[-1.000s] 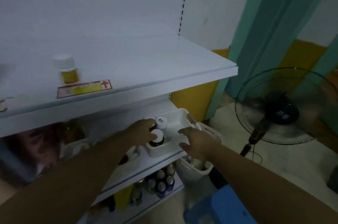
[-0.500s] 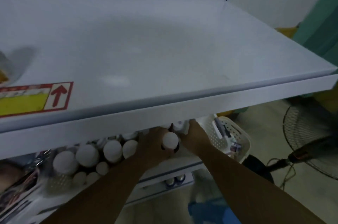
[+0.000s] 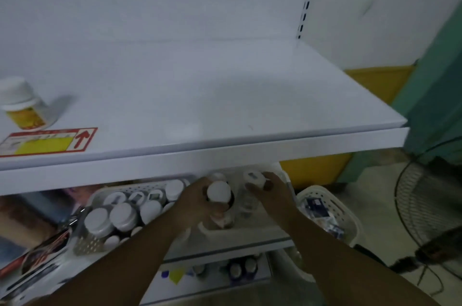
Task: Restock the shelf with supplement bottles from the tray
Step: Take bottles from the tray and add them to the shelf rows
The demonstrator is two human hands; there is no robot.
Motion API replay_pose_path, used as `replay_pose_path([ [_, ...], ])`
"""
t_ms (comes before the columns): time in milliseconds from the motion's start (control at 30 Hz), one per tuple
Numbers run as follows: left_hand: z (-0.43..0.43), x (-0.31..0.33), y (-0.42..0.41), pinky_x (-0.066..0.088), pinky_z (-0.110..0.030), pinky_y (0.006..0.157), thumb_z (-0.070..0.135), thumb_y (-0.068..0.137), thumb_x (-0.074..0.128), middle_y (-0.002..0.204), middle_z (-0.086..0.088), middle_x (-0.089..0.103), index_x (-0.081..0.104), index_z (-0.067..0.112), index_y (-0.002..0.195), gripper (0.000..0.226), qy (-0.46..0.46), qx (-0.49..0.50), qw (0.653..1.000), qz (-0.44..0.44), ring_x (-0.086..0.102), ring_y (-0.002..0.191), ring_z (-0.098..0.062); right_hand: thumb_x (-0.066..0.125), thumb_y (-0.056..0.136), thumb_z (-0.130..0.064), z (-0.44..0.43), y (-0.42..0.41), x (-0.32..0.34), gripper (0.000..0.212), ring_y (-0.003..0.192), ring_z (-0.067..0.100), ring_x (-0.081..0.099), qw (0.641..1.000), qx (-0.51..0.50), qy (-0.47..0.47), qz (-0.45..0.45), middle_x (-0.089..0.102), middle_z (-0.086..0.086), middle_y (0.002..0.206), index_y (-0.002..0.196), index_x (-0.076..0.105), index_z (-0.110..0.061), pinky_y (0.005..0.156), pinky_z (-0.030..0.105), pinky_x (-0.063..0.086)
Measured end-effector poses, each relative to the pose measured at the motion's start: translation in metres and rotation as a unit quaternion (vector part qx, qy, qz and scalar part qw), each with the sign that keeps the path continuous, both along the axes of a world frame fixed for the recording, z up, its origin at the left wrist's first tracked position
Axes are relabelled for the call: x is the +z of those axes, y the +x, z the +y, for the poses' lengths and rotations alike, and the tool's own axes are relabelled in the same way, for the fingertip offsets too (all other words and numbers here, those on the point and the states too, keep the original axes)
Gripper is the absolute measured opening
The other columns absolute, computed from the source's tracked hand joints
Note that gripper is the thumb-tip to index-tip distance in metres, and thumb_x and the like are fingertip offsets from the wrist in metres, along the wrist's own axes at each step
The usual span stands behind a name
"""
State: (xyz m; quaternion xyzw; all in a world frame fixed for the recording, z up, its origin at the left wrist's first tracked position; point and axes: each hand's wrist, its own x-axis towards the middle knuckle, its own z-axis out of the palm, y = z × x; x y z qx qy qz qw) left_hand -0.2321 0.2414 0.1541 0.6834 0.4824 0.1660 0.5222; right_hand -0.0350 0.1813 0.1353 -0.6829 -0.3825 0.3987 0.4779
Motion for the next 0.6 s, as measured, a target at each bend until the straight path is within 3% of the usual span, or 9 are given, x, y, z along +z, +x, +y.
replay_pose_path([
  [100,-0.018,0.034,-0.004,0.053,-0.033,0.076,0.017,0.069,0.082,0.094,-0.011,0.066,0.060,0.005,0.091,0.033,0.003,0.075,0.997,-0.034,0.064,0.087,-0.022,0.071,0.080,-0.018,-0.020,0.002,0.031,0.026,0.075,0.021,0.069,0.992,0.042,0.025,0.120,0.069,0.010,0.090,0.104,0.064,-0.011,0.060,0.029,0.053],
  [167,-0.035,0.056,-0.010,0.056,-0.029,0.065,0.021,0.070,0.081,0.089,-0.014,0.067,0.059,0.006,0.086,0.032,-0.011,0.136,0.987,-0.087,0.067,0.077,-0.020,0.068,0.083,-0.021,-0.033,-0.002,0.052,0.025,0.061,0.019,0.067,0.983,0.081,0.019,0.165,0.067,0.007,0.079,0.104,0.064,-0.009,0.053,0.028,0.052],
  [233,-0.056,0.075,-0.020,0.055,-0.024,0.055,0.029,0.071,0.080,0.089,-0.015,0.069,0.059,0.005,0.091,0.037,-0.037,0.165,0.978,-0.126,0.069,0.072,-0.020,0.066,0.084,-0.026,-0.043,-0.012,0.069,0.022,0.060,0.017,0.066,0.973,0.107,0.006,0.203,0.067,0.003,0.074,0.101,0.065,-0.012,0.057,0.030,0.053],
  [300,-0.076,0.089,-0.037,0.060,-0.037,0.073,0.036,0.073,0.077,0.099,-0.014,0.071,0.060,0.009,0.102,0.043,-0.056,0.178,0.973,-0.136,0.070,0.086,-0.024,0.063,0.085,-0.031,-0.051,-0.029,0.083,0.023,0.068,0.018,0.066,0.956,0.147,-0.008,0.253,0.069,0.001,0.076,0.100,0.065,-0.014,0.067,0.035,0.053],
  [367,-0.095,0.101,-0.057,0.053,-0.048,0.091,0.037,0.076,0.074,0.107,-0.011,0.070,0.060,0.017,0.106,0.039,-0.059,0.199,0.966,-0.153,0.067,0.098,-0.025,0.057,0.087,-0.034,-0.055,-0.051,0.097,0.029,0.077,0.024,0.064,0.932,0.192,-0.026,0.308,0.068,0.008,0.087,0.102,0.064,-0.010,0.072,0.037,0.052],
  [500,-0.131,0.128,-0.099,0.049,-0.047,0.091,0.035,0.081,0.068,0.110,-0.011,0.071,0.059,0.016,0.116,0.040,-0.042,0.258,0.941,-0.213,0.065,0.103,-0.027,0.048,0.084,-0.039,-0.064,-0.108,0.128,0.046,0.086,0.031,0.060,0.882,0.256,-0.066,0.391,0.064,0.018,0.099,0.108,0.064,-0.003,0.078,0.039,0.047],
  [600,-0.156,0.153,-0.127,0.047,-0.052,0.095,0.046,0.071,0.073,0.106,-0.012,0.073,0.062,0.019,0.111,0.049,0.000,0.283,0.936,-0.209,0.066,0.103,-0.034,0.044,0.088,-0.049,-0.073,-0.147,0.145,0.057,0.096,0.032,0.063,0.845,0.332,-0.048,0.417,0.067,0.019,0.105,0.114,0.063,-0.001,0.084,0.042,0.049],
])
